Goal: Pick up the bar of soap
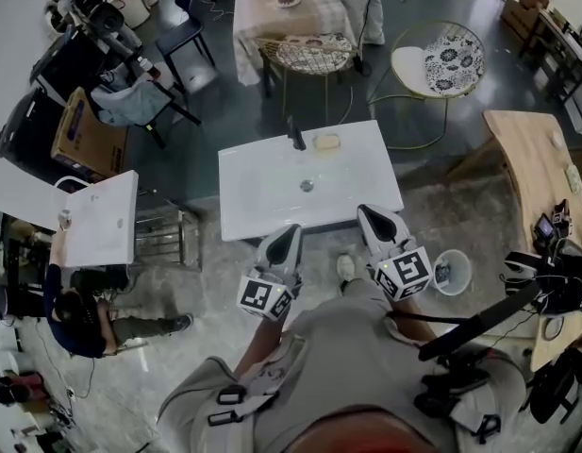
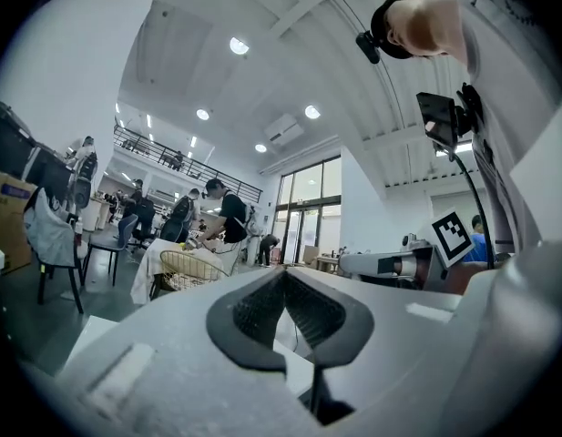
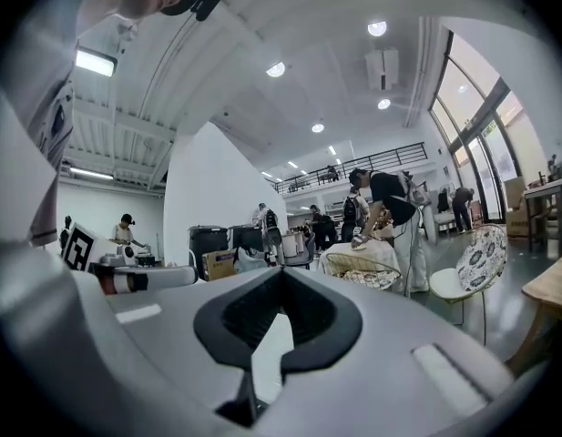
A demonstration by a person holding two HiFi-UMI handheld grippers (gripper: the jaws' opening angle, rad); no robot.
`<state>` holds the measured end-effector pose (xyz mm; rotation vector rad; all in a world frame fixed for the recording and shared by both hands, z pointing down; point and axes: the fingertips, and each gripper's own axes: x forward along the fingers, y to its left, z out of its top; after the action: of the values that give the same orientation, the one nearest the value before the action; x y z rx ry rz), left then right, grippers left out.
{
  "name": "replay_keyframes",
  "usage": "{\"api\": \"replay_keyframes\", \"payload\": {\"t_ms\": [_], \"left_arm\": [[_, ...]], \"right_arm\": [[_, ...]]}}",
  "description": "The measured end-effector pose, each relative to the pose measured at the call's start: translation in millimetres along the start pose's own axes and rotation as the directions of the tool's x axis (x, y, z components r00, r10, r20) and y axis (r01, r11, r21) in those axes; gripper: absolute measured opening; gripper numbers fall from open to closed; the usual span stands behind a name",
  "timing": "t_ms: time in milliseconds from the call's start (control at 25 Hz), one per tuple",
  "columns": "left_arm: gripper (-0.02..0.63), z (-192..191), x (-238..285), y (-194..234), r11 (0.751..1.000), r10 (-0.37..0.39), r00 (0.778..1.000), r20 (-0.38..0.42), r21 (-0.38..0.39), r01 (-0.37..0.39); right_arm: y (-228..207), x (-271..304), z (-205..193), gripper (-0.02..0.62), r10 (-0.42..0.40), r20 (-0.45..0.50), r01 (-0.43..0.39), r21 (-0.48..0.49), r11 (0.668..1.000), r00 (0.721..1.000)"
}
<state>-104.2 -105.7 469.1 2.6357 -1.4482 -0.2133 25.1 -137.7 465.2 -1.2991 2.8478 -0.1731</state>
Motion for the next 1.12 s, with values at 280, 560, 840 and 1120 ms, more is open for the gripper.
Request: {"api": "replay_keyframes", "payload": {"t_ms": [280, 560, 840, 1120], "left_arm": [[-0.006, 12.8, 68.4, 28.8, 0.999, 0.019, 1.0, 0.018, 0.041, -0.02], [-0.006, 28.8, 126.5, 44.7, 0.997, 0.041, 0.998, 0.045, 0.06, -0.043], [-0.006, 34.2, 155.4, 59.5, 0.993, 0.092, 0.993, 0.068, 0.065, -0.096], [-0.006, 28.8, 149.8, 84.3, 0.987, 0.147, 0.987, 0.057, 0.052, -0.15]], "right_arm": [[-47.3, 54.6, 12.0, 0.002, 0.06, 0.011, -0.06, -0.041, 0.997, 0.998], [-77.5, 99.1, 33.0, 0.002, 0.13, 0.044, -0.125, -0.088, 0.988, 0.991], [-96.3, 130.6, 37.9, 0.002, 0.192, 0.048, -0.185, -0.108, 0.977, 0.98], [-93.0, 150.6, 31.6, 0.002, 0.228, 0.025, -0.225, -0.098, 0.969, 0.973]]}}
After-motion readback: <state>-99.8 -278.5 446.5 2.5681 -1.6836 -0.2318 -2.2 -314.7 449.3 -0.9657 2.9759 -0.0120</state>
